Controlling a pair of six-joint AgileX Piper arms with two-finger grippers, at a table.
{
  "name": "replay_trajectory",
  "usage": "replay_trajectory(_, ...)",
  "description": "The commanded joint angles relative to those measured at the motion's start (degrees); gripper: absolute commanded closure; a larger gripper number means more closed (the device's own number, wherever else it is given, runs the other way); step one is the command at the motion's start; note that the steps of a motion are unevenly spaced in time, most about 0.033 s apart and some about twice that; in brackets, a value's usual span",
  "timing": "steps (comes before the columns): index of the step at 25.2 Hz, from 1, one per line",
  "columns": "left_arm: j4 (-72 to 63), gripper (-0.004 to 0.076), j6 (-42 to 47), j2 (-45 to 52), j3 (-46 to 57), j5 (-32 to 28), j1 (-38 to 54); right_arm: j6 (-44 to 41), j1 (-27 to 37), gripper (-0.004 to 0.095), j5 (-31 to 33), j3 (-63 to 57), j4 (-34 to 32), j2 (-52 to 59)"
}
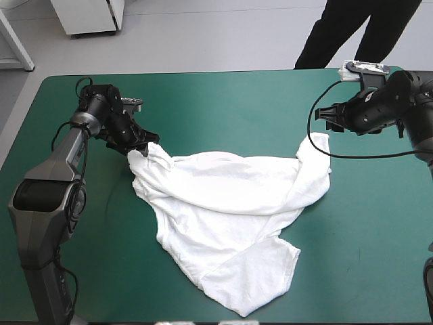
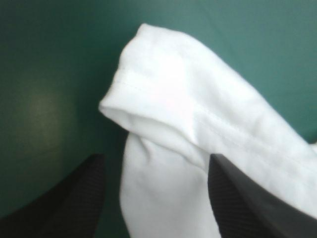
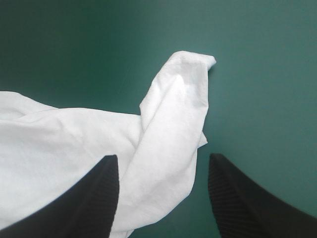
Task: Fold the cloth
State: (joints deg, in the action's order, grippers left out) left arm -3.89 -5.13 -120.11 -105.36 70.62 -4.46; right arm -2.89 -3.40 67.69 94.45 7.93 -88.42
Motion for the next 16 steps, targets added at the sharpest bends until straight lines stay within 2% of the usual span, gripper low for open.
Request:
replay_trajectory(1,0.9,0.0288,1.3,1.7,-1.7,-0.1,-0.3,0.0,0.3,0.0399,-2.0,1.8,0.2,2.3)
replay_trajectory(4,0.2,0.0296,1.3,-1.5,-1.7,-0.1,-0.3,0.0,0.3,0.0399,-1.9,1.8,0.2,2.3)
replay_trajectory(6,0.0,0.0340,1.3,-2.7,-1.7,0.2,-0.3,0.0,0.3,0.0399,-1.7,1.8,0.2,2.3)
replay_trajectory(8,0.0,0.0444,1.3,-3.5,-1.7,0.4,-0.5,0.1,0.3,0.0399,-0.4,1.8,0.2,2.3)
replay_trajectory(10,0.0,0.0605,0.9,-3.5,-1.7,0.4,-0.9,0.0,-0.1,0.0400,1.3,1.3,0.3,2.5)
replay_trajectory(12,0.2,0.0731,-0.4,-3.4,-1.7,-0.6,-1.0,0.0,-1.9,0.0399,2.0,-0.2,-0.4,3.4)
replay_trajectory(14,-0.5,0.0734,-0.6,-3.4,-1.8,-0.7,-1.0,-0.7,-7.4,0.0401,2.6,-3.9,-3.2,6.1)
replay_trajectory(15,-0.5,0.0734,-0.6,-3.4,-1.8,-0.7,-1.0,-2.5,-12.3,0.0405,3.8,-6.7,-7.2,8.0)
replay_trajectory(16,-0.5,0.0734,-0.6,-3.4,-1.8,-0.7,-1.0,-3.1,-14.4,0.0407,3.8,-7.9,-8.7,8.9)
